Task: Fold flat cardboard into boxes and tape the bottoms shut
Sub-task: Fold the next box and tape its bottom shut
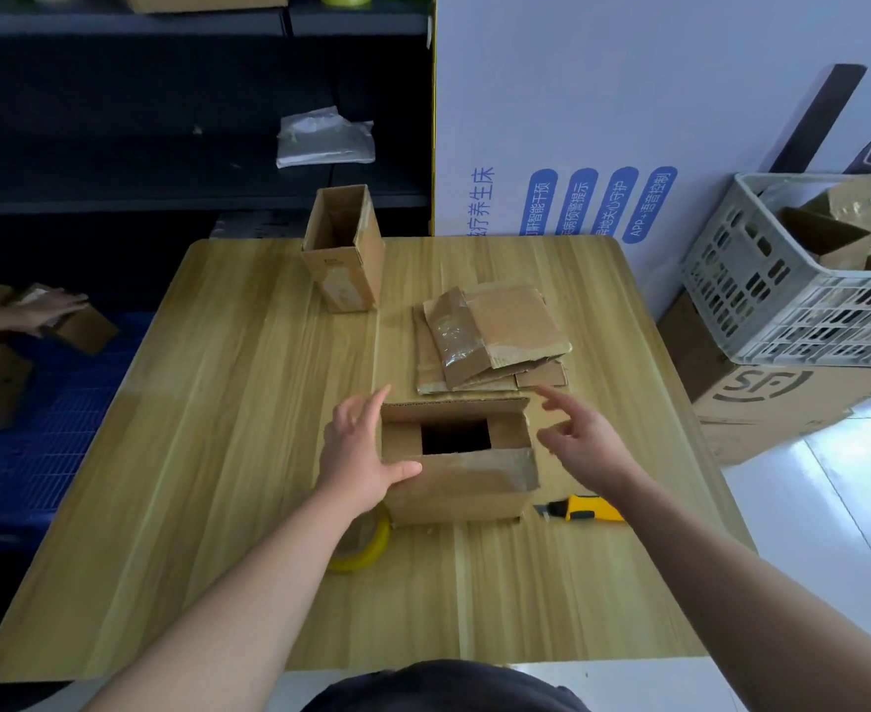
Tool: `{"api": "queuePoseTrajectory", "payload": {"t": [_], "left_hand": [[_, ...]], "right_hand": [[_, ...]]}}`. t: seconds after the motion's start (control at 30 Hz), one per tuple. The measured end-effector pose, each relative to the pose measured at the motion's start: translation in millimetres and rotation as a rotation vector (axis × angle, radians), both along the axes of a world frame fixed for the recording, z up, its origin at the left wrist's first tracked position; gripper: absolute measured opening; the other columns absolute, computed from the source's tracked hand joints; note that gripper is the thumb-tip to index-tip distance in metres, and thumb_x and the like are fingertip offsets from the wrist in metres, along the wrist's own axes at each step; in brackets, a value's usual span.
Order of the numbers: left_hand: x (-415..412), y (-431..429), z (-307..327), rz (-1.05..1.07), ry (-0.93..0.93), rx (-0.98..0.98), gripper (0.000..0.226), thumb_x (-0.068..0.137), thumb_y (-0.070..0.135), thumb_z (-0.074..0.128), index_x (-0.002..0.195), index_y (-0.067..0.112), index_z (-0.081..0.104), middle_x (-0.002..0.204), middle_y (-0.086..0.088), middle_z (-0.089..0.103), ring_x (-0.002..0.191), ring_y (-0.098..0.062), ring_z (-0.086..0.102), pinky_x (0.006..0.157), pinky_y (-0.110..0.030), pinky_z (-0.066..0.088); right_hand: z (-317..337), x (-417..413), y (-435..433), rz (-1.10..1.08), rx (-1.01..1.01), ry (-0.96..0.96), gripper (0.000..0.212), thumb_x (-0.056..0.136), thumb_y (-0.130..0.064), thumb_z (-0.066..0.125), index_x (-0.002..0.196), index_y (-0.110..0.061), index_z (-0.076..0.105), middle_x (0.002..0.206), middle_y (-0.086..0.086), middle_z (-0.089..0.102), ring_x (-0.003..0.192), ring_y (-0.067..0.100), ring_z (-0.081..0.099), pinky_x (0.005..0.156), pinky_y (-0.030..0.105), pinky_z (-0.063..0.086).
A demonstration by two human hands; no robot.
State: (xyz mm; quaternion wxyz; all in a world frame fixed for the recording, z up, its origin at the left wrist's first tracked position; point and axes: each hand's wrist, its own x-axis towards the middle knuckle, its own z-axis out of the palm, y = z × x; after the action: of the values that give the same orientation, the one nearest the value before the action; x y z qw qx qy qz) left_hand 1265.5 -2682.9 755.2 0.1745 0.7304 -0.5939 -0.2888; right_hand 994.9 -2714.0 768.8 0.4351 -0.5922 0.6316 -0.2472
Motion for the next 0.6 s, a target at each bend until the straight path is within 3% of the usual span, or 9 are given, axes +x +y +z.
{"api": "queuePoseTrajectory", "payload": {"t": [0.07, 0.13, 0.3, 0.37, 0.47, 0.53, 0.6], "left_hand": [[3.1, 1.7, -4.6, -0.033, 0.138, -0.011, 0.072, 0.076, 0.031, 0.079, 0.137, 0.034, 0.040, 0.147, 0.005, 0.032, 0.135, -0.019, 0.035, 0.106, -0.031, 0.033], [3.0, 7.6, -9.9, -0.066, 0.170, -0.046, 0.056, 0.080, 0.030, 0.076, 0.129, 0.030, 0.050, 0.143, 0.009, 0.041, 0.132, -0.014, 0.041, 0.105, -0.027, 0.035], [6.2, 14.0, -21.2, -0.095, 0.222, -0.096, 0.055, 0.084, 0.031, 0.072, 0.135, 0.021, 0.055, 0.148, 0.014, 0.038, 0.135, -0.009, 0.037, 0.112, -0.032, 0.035], [6.1, 14.4, -23.3, -0.098, 0.226, -0.121, 0.053, 0.084, 0.030, 0.071, 0.134, 0.020, 0.056, 0.145, 0.019, 0.037, 0.133, -0.004, 0.037, 0.110, -0.024, 0.031], [5.9, 12.3, -24.6, -0.112, 0.227, -0.140, 0.050, 0.086, 0.030, 0.069, 0.134, 0.020, 0.056, 0.140, 0.025, 0.035, 0.128, 0.003, 0.034, 0.105, -0.017, 0.027], [7.3, 10.5, -26.1, -0.140, 0.204, -0.140, 0.050, 0.088, 0.032, 0.066, 0.135, 0.020, 0.055, 0.142, 0.024, 0.034, 0.127, 0.005, 0.032, 0.104, -0.017, 0.027], [8.1, 9.8, -27.9, -0.155, 0.193, -0.143, 0.049, 0.088, 0.033, 0.065, 0.135, 0.020, 0.055, 0.144, 0.023, 0.034, 0.127, 0.006, 0.031, 0.103, -0.016, 0.027]], "right_hand": [[1.3, 4.1, -4.5, 0.172, -0.084, 0.099, 0.057, 0.092, -0.010, 0.056, 0.142, -0.036, 0.044, 0.141, -0.012, 0.039, 0.106, 0.010, 0.057, 0.090, 0.026, 0.047], [-0.5, 7.0, -6.0, 0.289, -0.105, 0.211, 0.046, 0.094, -0.012, 0.053, 0.135, -0.033, 0.054, 0.148, -0.013, 0.039, 0.123, 0.011, 0.048, 0.102, 0.029, 0.040], [-17.4, 2.1, 11.0, 0.301, -0.087, 0.217, 0.040, 0.097, -0.013, 0.046, 0.134, -0.025, 0.058, 0.149, -0.016, 0.038, 0.139, 0.007, 0.033, 0.114, 0.024, 0.025], [-24.9, 2.4, 16.0, 0.309, -0.134, 0.232, 0.038, 0.099, -0.020, 0.049, 0.136, -0.024, 0.055, 0.152, -0.015, 0.034, 0.142, 0.005, 0.026, 0.115, 0.022, 0.021], [-36.0, 2.1, 18.3, 0.329, -0.228, 0.300, 0.040, 0.098, -0.029, 0.053, 0.137, -0.023, 0.054, 0.153, -0.013, 0.033, 0.146, 0.009, 0.017, 0.119, 0.030, 0.020], [-37.6, 0.9, 17.8, 0.350, -0.306, 0.390, 0.038, 0.097, -0.029, 0.054, 0.134, -0.019, 0.057, 0.151, -0.007, 0.038, 0.147, 0.017, 0.019, 0.119, 0.035, 0.020], [-33.9, 6.5, 14.7, 0.357, -0.446, 0.473, 0.031, 0.094, -0.023, 0.061, 0.123, -0.012, 0.066, 0.141, 0.004, 0.053, 0.140, 0.028, 0.036, 0.115, 0.044, 0.030]]}}
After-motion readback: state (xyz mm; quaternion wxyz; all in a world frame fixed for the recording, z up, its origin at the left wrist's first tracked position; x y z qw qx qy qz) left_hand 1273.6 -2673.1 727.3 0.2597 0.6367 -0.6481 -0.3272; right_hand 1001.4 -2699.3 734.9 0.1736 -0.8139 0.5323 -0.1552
